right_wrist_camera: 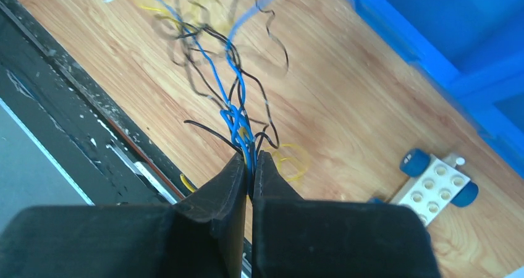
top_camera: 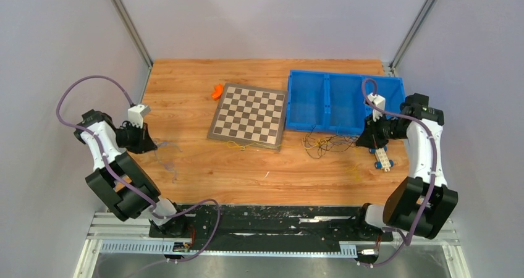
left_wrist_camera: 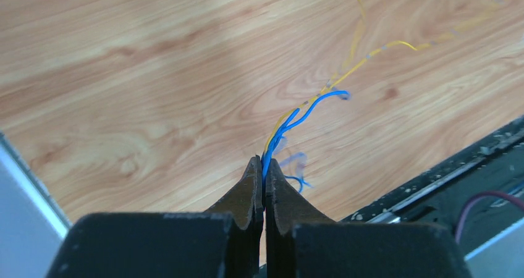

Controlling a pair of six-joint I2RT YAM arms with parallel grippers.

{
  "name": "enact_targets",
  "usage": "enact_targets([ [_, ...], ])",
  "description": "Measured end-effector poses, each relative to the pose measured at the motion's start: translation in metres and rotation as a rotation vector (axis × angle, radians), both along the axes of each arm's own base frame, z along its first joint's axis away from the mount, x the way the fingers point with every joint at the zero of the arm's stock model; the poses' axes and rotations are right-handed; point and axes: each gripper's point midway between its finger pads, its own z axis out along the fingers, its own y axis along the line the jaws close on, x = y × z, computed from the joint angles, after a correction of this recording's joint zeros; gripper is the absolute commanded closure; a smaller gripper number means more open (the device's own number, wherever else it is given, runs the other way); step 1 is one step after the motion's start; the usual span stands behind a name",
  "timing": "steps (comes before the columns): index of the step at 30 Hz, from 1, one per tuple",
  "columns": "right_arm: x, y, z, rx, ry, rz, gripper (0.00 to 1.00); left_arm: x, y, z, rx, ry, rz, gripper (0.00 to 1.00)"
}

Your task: Untangle the cables

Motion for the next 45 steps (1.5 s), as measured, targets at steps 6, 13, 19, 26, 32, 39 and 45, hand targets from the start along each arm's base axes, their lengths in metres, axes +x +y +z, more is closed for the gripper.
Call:
enact_targets([
  [6, -0.005, -0.016, -0.014, -0.019, 0.053, -0.001, 1.00, -0.001, 0.025, -0.014, 0.078, 0.017, 0.001, 1.00],
  [13, -0.009, 0.000, -0.005, 0.051, 0.058, 0.042, 1.00, 0.002, 0.020, -0.014, 0.079, -0.001, -0.028, 0.99],
  [19, -0.015, 0.054, 0.012, 0.147, 0.054, 0.179, 1.00, -0.002, -0.029, -0.009, 0.051, -0.034, -0.192, 0.11],
  [26, -0.024, 0.127, 0.052, 0.254, -0.006, 0.346, 1.00, -0.002, -0.141, 0.046, -0.043, -0.188, -0.462, 0.00],
  [32, -0.023, 0.167, 0.078, 0.334, -0.057, 0.410, 1.00, -0.016, -0.261, 0.113, -0.196, -0.382, -0.695, 0.00],
  [39, -0.020, 0.191, 0.090, 0.381, -0.074, 0.439, 1.00, -0.040, -0.357, 0.126, -0.354, -0.324, -0.828, 0.01],
  [45, -0.017, 0.194, 0.095, 0.397, -0.079, 0.426, 1.00, -0.031, -0.390, 0.099, -0.357, -0.205, -0.765, 0.62],
])
